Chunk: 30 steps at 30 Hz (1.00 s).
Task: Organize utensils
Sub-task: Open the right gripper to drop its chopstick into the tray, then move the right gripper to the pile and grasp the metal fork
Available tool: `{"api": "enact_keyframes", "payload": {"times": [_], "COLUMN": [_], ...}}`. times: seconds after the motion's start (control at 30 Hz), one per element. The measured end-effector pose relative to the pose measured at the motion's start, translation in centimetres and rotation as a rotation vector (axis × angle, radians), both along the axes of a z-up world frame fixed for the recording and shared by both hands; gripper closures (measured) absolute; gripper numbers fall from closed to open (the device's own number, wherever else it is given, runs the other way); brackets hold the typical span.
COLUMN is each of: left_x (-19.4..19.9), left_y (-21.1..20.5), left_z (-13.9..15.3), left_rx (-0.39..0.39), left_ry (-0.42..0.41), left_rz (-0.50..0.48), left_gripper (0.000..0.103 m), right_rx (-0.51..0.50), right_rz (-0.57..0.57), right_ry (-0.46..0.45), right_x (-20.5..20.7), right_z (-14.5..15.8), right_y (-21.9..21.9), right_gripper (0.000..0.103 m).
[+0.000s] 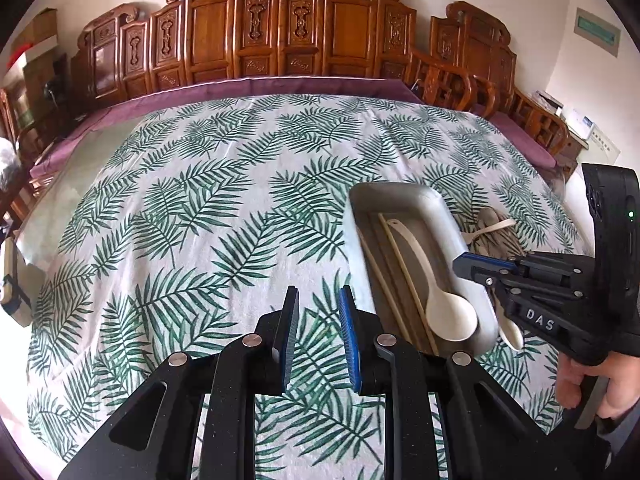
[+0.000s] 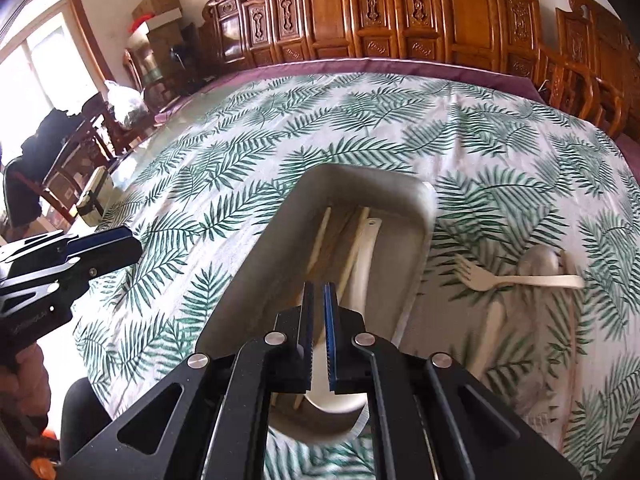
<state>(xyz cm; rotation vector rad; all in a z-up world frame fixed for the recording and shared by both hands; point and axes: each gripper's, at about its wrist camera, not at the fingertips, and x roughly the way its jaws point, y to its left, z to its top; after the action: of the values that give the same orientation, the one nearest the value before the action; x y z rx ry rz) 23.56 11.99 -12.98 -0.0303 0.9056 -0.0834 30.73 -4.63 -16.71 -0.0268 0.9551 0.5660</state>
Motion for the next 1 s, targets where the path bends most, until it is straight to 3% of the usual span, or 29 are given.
{"api": "enact_keyframes", "payload": {"times": [0.17, 0.23, 0.37, 0.47, 0.53, 0.73, 1.0], "left_x": [-0.2, -0.2, -0.3, -0.3, -0.3, -0.3, -1.1], "left_y": [-2.1, -3.0, -5.0, -6.5, -7.6, -10.5, -13.0], "left_z": [0.4, 0.6, 0.8, 0.8, 0.6, -0.1, -1.3], "left_rx": [-0.003, -0.004, -0.007, -0.015, -0.011, -0.018, -0.030], "left_ry": [-0.012, -0.018, -0.025, -0.028, -0.030, -0.021, -0.005], "left_rz": [-0.033, -0.047, -0.079, -0.102, -0.116, -0.149, -0.184], "left_gripper": [0.083, 0.078, 0.074, 0.063, 0.062, 0.060, 0.060], "right_rx": [-0.024, -0.037, -0.090, -0.119, -0.127, -0.143, -0.150], "right_rz": [-0.027, -0.055, -0.111, -0.150, -0.162, -0.167, -0.141], "right_ry": [-0.057, -0.072, -0.087, -0.072, -0.062, -0.016, 0.034], "right_x": [-0.3, -0.1, 0.4, 0.7, 0.8, 0.8, 1.2], "right_z": [1.5, 1.8, 1.2, 0.3, -0.5, -3.3, -6.3], "right_y": [-4.5, -7.2, -11.8, -14.6, -16.0, -17.6, -16.6], "right_gripper": [0.097, 0.097, 0.097, 0.097, 0.097, 0.097, 0.097]}}
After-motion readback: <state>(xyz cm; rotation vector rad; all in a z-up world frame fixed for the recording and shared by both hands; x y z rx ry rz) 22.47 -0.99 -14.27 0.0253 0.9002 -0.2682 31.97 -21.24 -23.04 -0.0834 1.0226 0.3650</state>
